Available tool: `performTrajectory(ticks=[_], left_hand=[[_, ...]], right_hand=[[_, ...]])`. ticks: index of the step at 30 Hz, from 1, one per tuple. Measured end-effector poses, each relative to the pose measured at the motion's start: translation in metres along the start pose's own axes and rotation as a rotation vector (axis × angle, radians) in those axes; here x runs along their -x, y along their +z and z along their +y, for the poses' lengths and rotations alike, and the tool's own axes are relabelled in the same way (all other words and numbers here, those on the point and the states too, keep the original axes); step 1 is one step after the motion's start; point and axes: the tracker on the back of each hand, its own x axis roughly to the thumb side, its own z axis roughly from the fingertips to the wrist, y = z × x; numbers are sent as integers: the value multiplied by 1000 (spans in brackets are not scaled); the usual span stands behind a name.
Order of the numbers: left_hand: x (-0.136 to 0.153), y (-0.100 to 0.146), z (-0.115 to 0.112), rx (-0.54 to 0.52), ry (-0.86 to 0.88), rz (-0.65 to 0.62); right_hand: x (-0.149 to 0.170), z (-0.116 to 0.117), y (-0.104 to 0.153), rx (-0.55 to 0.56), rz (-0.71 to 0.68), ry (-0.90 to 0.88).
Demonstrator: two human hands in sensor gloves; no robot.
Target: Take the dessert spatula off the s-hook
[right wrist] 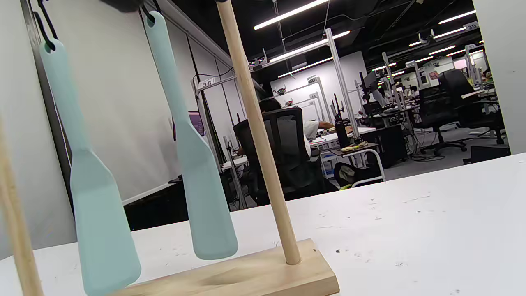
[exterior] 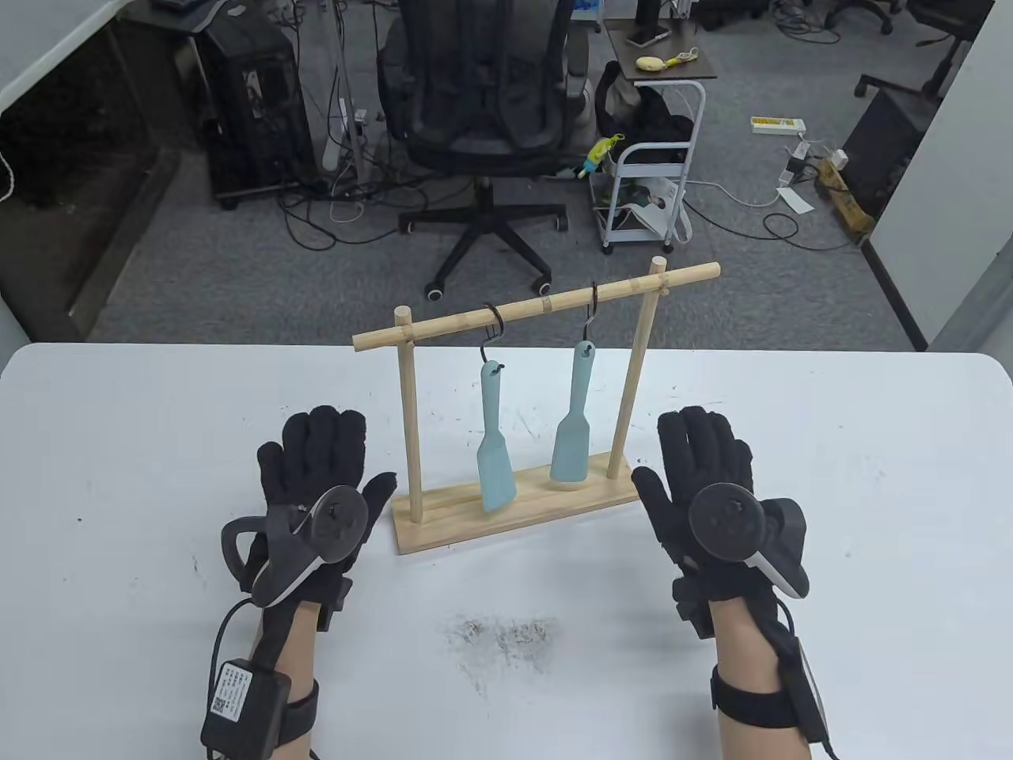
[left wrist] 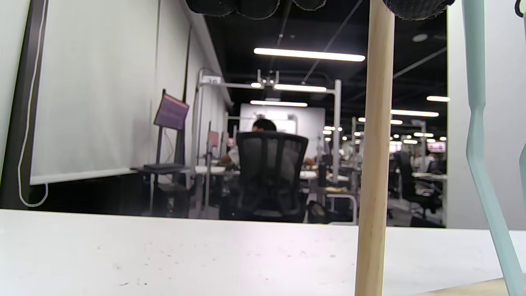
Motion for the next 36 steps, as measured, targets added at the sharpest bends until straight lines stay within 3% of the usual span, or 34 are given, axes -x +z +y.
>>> performTrajectory(ticks=[15,21,26,31,36], left_hand=[[2,2,4,-24,27,0],[-7,12,20,-104,72,-22],[-22,24,39,-164,223,-69],[-45,26,44,-85,362,-142],[-67,14,34,53,479,-166]], right_hand=[[2,-1,-1,-8,8,-19],[1,-6,1,1,-1,-26],[0,-12,4,19,-12,-50],[-1,-12,3,21,-23,-67],[-3,-15,5,31,-36,-83]])
